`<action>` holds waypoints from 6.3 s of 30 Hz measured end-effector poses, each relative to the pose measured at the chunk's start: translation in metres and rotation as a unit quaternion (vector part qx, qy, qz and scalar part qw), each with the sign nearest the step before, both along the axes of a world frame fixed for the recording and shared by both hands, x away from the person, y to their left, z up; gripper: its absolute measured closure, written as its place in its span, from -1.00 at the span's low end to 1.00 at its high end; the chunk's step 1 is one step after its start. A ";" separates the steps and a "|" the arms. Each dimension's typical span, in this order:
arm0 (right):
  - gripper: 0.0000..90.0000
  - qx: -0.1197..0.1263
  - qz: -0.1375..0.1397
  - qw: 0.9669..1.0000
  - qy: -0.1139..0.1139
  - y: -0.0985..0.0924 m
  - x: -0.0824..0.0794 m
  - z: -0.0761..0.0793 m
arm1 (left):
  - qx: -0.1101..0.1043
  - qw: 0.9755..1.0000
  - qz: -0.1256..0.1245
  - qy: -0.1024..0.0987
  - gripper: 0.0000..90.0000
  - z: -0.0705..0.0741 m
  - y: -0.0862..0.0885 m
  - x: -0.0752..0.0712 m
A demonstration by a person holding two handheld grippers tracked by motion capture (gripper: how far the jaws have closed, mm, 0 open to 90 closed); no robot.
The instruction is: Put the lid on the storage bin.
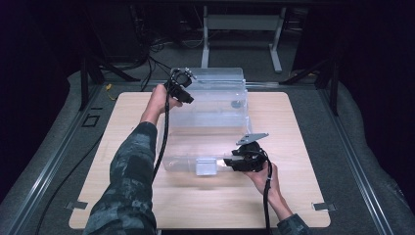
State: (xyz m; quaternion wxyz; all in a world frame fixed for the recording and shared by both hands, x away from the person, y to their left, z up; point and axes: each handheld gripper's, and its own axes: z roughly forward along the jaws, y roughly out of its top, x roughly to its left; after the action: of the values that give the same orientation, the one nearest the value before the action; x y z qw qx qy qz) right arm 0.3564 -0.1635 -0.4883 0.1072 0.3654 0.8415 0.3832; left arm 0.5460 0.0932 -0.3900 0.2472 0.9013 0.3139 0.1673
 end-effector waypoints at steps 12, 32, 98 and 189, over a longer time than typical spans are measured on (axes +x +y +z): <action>0.11 -0.001 -0.002 1.000 -0.001 -0.001 -0.001 0.000 | 0.006 1.000 -0.013 0.000 0.66 0.007 0.000 -0.006; 0.09 0.000 -0.005 1.000 0.000 0.000 -0.001 0.000 | 0.001 0.999 -0.039 -0.002 0.70 0.023 0.004 -0.028; 0.05 -0.006 -0.008 1.000 -0.004 0.002 -0.003 0.000 | -0.060 0.995 -0.072 -0.031 0.74 0.026 0.025 -0.104; 0.01 -0.007 -0.007 1.000 0.001 0.001 -0.003 0.001 | -0.102 0.990 -0.063 -0.080 0.71 -0.009 0.033 -0.167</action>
State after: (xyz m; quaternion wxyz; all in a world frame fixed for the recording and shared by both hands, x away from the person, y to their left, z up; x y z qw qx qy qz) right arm 0.3535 -0.1622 -0.4875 0.1113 0.3707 0.8419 0.3761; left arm 0.3795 0.1259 -0.3992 0.3717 0.8734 0.2511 0.1898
